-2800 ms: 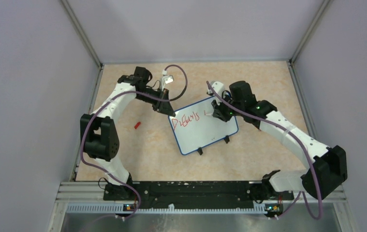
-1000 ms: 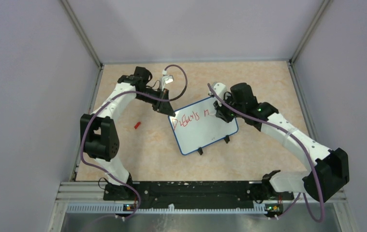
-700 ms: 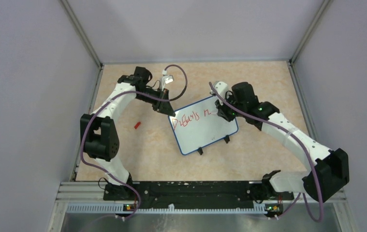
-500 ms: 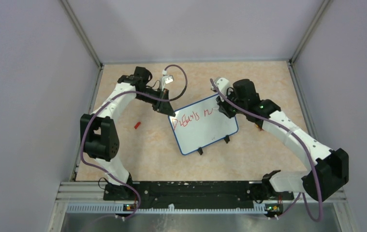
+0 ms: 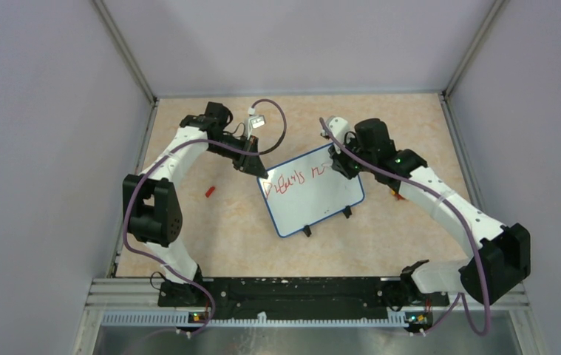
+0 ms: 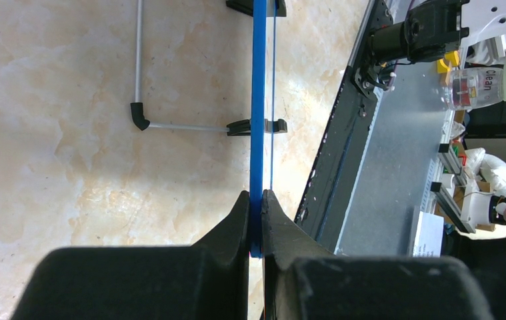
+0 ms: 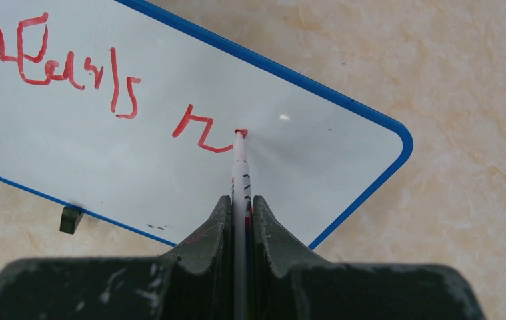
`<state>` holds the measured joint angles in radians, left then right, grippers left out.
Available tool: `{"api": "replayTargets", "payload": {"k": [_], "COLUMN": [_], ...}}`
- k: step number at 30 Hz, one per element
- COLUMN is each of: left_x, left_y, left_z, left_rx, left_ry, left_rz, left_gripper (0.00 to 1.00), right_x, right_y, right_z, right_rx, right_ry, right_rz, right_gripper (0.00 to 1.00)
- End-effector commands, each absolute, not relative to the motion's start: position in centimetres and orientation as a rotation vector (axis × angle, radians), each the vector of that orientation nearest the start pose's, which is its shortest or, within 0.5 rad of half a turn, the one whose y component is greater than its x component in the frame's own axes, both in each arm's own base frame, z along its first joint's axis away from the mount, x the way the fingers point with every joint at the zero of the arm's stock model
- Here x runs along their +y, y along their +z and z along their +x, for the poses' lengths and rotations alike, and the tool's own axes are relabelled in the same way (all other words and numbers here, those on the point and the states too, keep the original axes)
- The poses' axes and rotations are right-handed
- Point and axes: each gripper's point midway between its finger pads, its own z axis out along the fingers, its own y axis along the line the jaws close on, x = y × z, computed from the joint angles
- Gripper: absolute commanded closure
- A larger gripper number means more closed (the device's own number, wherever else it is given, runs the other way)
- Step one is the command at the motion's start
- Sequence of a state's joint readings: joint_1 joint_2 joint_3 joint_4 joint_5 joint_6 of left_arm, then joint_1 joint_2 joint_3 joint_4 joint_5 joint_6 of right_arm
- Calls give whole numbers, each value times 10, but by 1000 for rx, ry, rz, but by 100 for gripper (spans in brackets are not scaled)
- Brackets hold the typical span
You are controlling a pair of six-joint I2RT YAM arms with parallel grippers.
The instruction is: Write a sentence on the whiteboard
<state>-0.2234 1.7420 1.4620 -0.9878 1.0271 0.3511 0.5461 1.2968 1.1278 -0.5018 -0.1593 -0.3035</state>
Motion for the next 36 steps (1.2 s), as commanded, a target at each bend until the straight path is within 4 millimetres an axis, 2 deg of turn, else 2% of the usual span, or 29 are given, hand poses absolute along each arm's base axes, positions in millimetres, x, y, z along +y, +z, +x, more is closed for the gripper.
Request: {"api": "replayTargets", "payload": {"k": [1,8,14,25,36], "left_x": [-214,-213,-213,-213,-213], "left_y": [183,183,183,182,180], "left_z": [292,291,291,292,292], "left_rx": [2278,2280,2278,2284,2286], "left_ry": [-1342,-1341,-1340,-1340,-1339], "left_rz": [925,924,924,920,921], "left_gripper": [100,100,100,100,100], "right_x": [215,205,190,173,184], "right_y": [197,184,176,201,219], "right_z": [305,295,297,327,340], "right_rx": [1990,2020,2046,2016,1973], "right_ry": [342,323,278,210,244], "right_rz": [-1039,-1048,-1012,-919,-913], "right_gripper": [100,100,100,100,100]}}
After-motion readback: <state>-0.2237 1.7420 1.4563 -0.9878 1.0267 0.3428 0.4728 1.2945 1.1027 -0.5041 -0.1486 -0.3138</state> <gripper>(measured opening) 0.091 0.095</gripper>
